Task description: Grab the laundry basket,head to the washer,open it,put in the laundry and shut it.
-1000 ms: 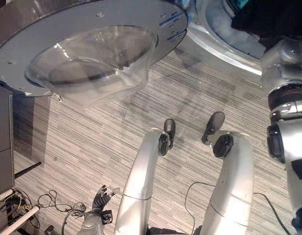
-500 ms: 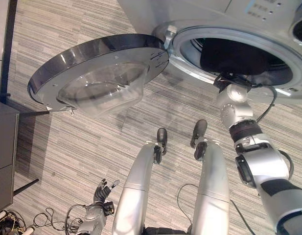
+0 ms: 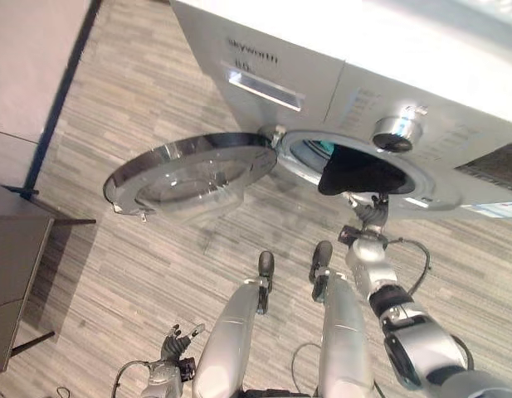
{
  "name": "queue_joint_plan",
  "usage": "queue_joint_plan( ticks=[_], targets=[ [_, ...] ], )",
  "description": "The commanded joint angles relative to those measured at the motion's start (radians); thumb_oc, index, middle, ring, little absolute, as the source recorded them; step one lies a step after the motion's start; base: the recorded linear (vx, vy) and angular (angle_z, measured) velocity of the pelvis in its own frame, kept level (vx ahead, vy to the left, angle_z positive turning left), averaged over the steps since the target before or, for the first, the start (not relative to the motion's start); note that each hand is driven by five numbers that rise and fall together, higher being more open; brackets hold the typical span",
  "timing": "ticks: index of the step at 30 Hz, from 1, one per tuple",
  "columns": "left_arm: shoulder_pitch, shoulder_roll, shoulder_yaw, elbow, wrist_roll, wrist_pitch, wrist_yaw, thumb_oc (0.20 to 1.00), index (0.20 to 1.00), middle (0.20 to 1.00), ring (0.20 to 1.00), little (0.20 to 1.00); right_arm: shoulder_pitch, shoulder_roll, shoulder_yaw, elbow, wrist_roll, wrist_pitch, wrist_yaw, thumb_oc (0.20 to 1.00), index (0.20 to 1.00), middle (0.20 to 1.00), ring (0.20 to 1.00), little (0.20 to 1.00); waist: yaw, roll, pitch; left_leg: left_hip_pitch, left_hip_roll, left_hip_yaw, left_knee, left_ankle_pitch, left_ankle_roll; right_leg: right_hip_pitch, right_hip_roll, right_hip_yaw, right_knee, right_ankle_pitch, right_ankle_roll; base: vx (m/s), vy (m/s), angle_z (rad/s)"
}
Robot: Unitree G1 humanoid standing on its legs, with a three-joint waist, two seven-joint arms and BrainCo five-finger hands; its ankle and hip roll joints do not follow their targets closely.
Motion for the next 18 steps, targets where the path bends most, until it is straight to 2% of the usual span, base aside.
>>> queue_joint_plan(
  ticks=[1, 3, 5, 6, 7, 8, 9, 12, 13, 14, 16, 18],
  targets=[
    [0.011, -0.016, 0.000, 0.061, 0.078, 0.004, 0.022, 1.000, 1.000, 1.000, 1.000, 1.000, 0.007, -0.041, 0.006, 0.019, -0.045, -0.027, 0.011, 1.000, 1.000, 1.000, 1.000, 1.000, 0.008, 0.031, -0.013, 0.029, 0.032, -0.074, -0.040, 0.065, -0.066, 0.121, 0.011, 0.057, -0.162, 0.033, 0.094, 0.08, -0.027, 0.09],
    [0.010, -0.016, 0.004, 0.069, 0.098, 0.010, 0.026, 1.000, 1.000, 1.000, 1.000, 1.000, 0.037, -0.030, 0.012, 0.042, -0.036, -0.019, 0.032, 1.000, 1.000, 1.000, 1.000, 1.000, 0.007, 0.027, -0.020, 0.069, 0.034, -0.082, -0.068, 0.070, -0.066, 0.158, 0.016, 0.054, -0.177, 0.036, 0.093, 0.08, -0.027, 0.11],
    [0.014, -0.017, 0.021, 0.091, 0.140, 0.019, 0.029, 1.000, 1.000, 1.000, 1.000, 1.000, 0.124, -0.021, 0.005, 0.083, -0.009, -0.004, 0.091, 1.000, 1.000, 1.000, 1.000, 1.000, 0.005, 0.015, -0.049, 0.159, 0.043, -0.088, -0.133, 0.078, -0.067, 0.254, 0.021, 0.045, -0.242, 0.050, 0.097, 0.13, -0.014, 0.08],
    [0.012, -0.021, 0.026, 0.102, 0.145, 0.023, 0.024, 1.000, 1.000, 1.000, 1.000, 1.000, 0.142, -0.013, -0.024, 0.138, 0.054, 0.003, 0.142, 1.000, 1.000, 1.000, 1.000, 1.000, 0.009, 0.013, -0.060, 0.195, 0.042, -0.095, -0.166, 0.086, -0.071, 0.286, 0.021, 0.041, -0.269, 0.062, 0.100, 0.12, 0.019, 0.06],
    [0.015, -0.020, 0.027, 0.107, 0.142, 0.028, 0.016, 1.000, 1.000, 1.000, 1.000, 1.000, 0.151, 0.015, -0.080, 0.194, 0.242, -0.012, 0.221, 1.000, 1.000, 1.000, 1.000, 1.000, 0.017, 0.011, -0.078, 0.229, 0.046, -0.101, -0.196, 0.089, -0.070, 0.319, 0.024, 0.039, -0.291, 0.062, 0.103, 0.10, 0.027, 0.05],
    [0.020, -0.019, 0.024, 0.096, 0.138, 0.033, 0.006, 1.000, 1.000, 1.000, 1.000, 1.000, 0.151, 0.013, -0.105, 0.244, 0.332, -0.006, 0.264, 1.000, 1.000, 1.000, 1.000, 1.000, 0.024, 0.013, -0.089, 0.250, 0.043, -0.107, -0.213, 0.091, -0.066, 0.330, 0.024, 0.040, -0.298, 0.068, 0.105, 0.07, 0.014, 0.01],
    [0.022, -0.008, 0.005, 0.077, 0.154, 0.032, -0.009, 1.000, 1.000, 1.000, 1.000, 1.000, 0.124, -0.011, -0.129, 0.321, 0.367, 0.008, 0.264, 1.000, 1.000, 1.000, 1.000, 1.000, 0.035, 0.020, -0.087, 0.261, 0.038, -0.108, -0.207, 0.086, -0.065, 0.341, 0.023, 0.039, -0.297, 0.068, 0.105, 0.01, -0.011, -0.04],
    [0.029, 0.049, -0.036, 0.033, 0.199, 0.018, -0.020, 1.000, 1.000, 1.000, 1.000, 1.000, -0.049, -0.157, -0.138, 0.492, 0.252, 0.083, 0.222, 1.000, 1.000, 1.000, 1.000, 1.000, 0.085, 0.054, -0.097, 0.261, 0.028, -0.103, -0.199, 0.086, -0.066, 0.359, 0.005, 0.021, -0.324, 0.083, 0.108, -0.01, -0.011, -0.04],
    [0.030, 0.054, -0.045, 0.024, 0.197, 0.017, -0.007, 1.000, 1.000, 1.000, 1.000, 1.000, -0.101, -0.149, -0.113, 0.465, 0.222, 0.081, 0.191, 1.000, 1.000, 1.000, 1.000, 1.000, 0.096, 0.071, -0.099, 0.272, 0.029, -0.097, -0.212, 0.092, -0.066, 0.367, 0.007, 0.032, -0.327, 0.084, 0.107, -0.01, 0.030, 0.06],
    [0.031, 0.054, -0.045, 0.023, 0.197, 0.017, -0.007, 1.000, 1.000, 1.000, 1.000, 1.000, -0.100, -0.148, -0.112, 0.463, 0.221, 0.081, 0.190, 1.000, 1.000, 1.000, 1.000, 1.000, 0.096, 0.070, -0.100, 0.273, 0.029, -0.097, -0.214, 0.093, -0.066, 0.367, 0.007, 0.033, -0.328, 0.085, 0.107, 0.03, 0.037, 0.07],
    [0.041, 0.048, -0.038, 0.040, 0.214, 0.034, -0.015, 1.000, 1.000, 1.000, 1.000, 1.000, -0.077, -0.110, -0.014, 0.436, 0.145, 0.114, 0.256, 1.000, 1.000, 1.000, 1.000, 1.000, 0.095, 0.071, -0.107, 0.278, 0.035, -0.090, -0.235, 0.104, -0.065, 0.355, 0.017, 0.048, -0.317, 0.079, 0.105, 0.01, 0.031, 0.08],
    [0.039, 0.050, -0.036, 0.041, 0.218, 0.036, -0.019, 1.000, 1.000, 1.000, 1.000, 1.000, -0.069, -0.103, -0.001, 0.437, 0.152, 0.121, 0.277, 1.000, 1.000, 1.000, 1.000, 1.000, 0.094, 0.070, -0.108, 0.270, 0.035, -0.090, -0.231, 0.104, -0.065, 0.343, 0.015, 0.048, -0.305, 0.075, 0.104, -0.01, 0.006, 0.03]
  ],
)
